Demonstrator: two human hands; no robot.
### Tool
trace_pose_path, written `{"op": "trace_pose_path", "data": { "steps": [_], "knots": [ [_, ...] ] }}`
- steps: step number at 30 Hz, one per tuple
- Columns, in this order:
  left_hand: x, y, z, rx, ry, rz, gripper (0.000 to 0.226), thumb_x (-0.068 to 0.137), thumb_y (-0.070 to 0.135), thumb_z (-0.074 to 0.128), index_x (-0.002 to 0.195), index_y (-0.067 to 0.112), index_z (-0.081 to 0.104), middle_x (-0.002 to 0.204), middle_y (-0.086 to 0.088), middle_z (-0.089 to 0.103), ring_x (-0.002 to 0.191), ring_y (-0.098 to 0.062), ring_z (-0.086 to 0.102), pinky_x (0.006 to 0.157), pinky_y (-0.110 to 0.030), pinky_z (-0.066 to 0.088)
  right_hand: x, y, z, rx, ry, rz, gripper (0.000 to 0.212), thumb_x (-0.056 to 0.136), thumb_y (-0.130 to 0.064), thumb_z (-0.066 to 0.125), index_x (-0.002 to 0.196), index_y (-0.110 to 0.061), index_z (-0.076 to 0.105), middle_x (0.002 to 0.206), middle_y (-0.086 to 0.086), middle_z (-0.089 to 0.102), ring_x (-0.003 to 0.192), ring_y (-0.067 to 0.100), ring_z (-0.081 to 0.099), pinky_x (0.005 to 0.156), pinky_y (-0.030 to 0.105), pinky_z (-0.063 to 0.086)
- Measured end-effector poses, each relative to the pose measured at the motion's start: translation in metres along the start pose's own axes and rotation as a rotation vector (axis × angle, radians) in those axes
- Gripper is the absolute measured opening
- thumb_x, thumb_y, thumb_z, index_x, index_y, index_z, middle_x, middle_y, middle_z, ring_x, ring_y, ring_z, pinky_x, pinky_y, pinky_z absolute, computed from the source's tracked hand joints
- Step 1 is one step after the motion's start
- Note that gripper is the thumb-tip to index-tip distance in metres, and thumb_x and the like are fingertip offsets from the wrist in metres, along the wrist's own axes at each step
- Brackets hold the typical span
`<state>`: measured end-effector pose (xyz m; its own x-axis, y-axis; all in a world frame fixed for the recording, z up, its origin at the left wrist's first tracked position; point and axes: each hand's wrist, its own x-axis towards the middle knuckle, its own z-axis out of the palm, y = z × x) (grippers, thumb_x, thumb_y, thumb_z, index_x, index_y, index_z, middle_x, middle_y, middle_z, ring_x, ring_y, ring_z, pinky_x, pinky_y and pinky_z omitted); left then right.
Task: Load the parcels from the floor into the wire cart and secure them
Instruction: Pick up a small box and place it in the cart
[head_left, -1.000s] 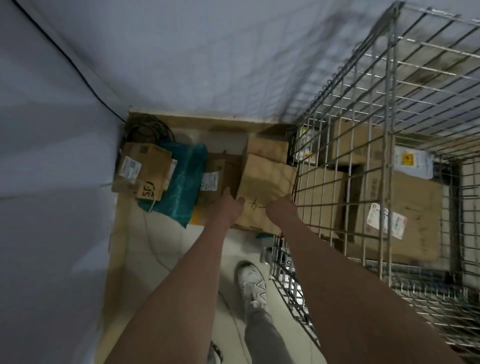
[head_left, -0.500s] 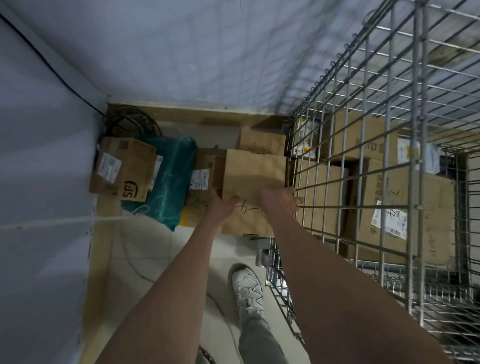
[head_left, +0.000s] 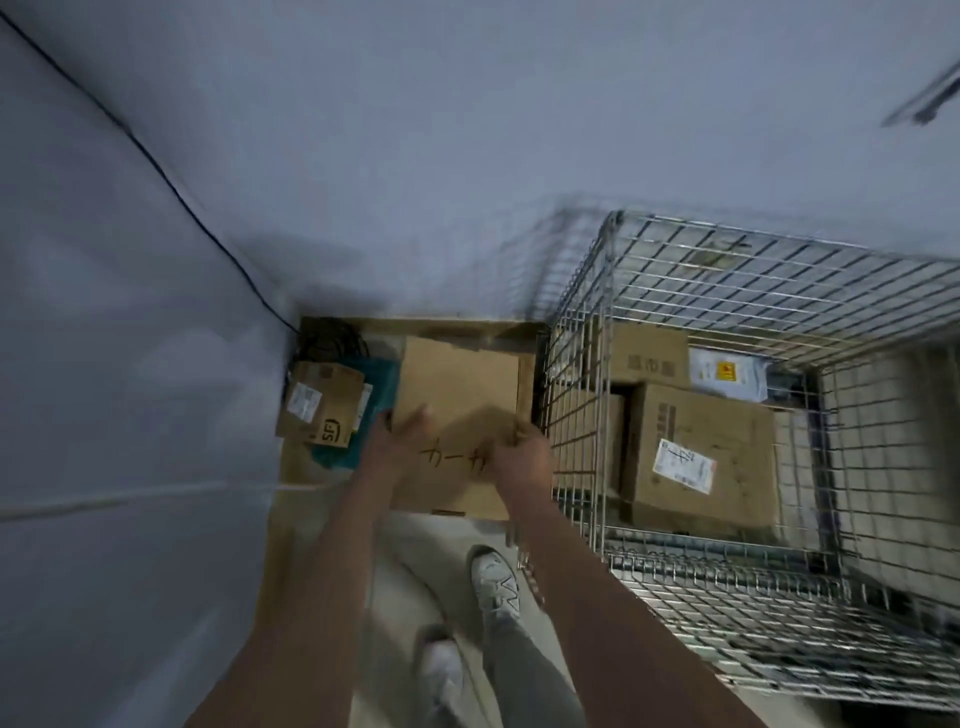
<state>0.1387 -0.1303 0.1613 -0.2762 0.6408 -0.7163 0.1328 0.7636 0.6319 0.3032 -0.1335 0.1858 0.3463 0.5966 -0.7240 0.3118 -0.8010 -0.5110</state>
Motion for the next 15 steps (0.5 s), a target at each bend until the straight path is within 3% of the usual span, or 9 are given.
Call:
{"op": "trace_pose_path", "data": {
  "steps": [3,6,9,12,15],
  "knots": [
    [-0.057,0.032,-0.027,-0.017,-0.001,0.099,0.062,0.089,0.05,0.067,0.137,0.015,0.051,0.119,0.006,0.06,0.108,-0.014,0.06,0.078,-0.021,0.047,-0.045,-0.01,-0.044,0.216,-0.113,-0.096,0.032,0.086,-0.015,0.067,0.118,-0.015,0.067,0.103,0.003,0.073,0.092,0.02,0.07,0.081,0.04,0.061],
    [-0.123,0.058,-0.042,-0.063,-0.006,0.167,0.057,0.089,0.057,0.064,0.135,0.028,0.047,0.118,0.008,0.053,0.111,-0.018,0.055,0.085,-0.03,0.043,-0.104,-0.016,-0.091,0.335,-0.166,-0.229,0.028,0.086,-0.027,0.072,0.112,-0.021,0.064,0.109,-0.002,0.07,0.104,0.019,0.066,0.091,0.043,0.056],
    [-0.184,0.071,-0.041,-0.05,-0.036,0.172,0.08,0.082,0.07,0.062,0.146,0.026,0.043,0.13,0.007,0.053,0.119,-0.024,0.054,0.092,-0.037,0.044,-0.159,-0.009,-0.131,0.396,-0.143,-0.318,0.026,0.089,-0.03,0.072,0.108,-0.02,0.057,0.11,0.001,0.068,0.103,0.02,0.066,0.089,0.042,0.056],
    [-0.241,0.078,-0.031,-0.059,-0.067,0.219,0.079,0.082,0.07,0.062,0.144,0.024,0.046,0.138,0.001,0.056,0.116,-0.023,0.055,0.092,-0.038,0.046,-0.2,0.005,-0.176,0.392,-0.117,-0.363,0.035,0.09,-0.036,0.071,0.113,-0.016,0.055,0.112,0.0,0.066,0.102,0.016,0.064,0.081,0.033,0.055],
    [-0.292,0.083,-0.012,-0.046,-0.116,0.249,0.077,0.086,0.065,0.061,0.147,0.022,0.043,0.141,-0.002,0.053,0.124,-0.026,0.052,0.092,-0.037,0.044,-0.23,0.026,-0.218,0.397,-0.087,-0.35,0.038,0.088,-0.038,0.073,0.114,-0.017,0.055,0.115,0.001,0.065,0.106,0.018,0.063,0.086,0.038,0.055]
  ]
}}
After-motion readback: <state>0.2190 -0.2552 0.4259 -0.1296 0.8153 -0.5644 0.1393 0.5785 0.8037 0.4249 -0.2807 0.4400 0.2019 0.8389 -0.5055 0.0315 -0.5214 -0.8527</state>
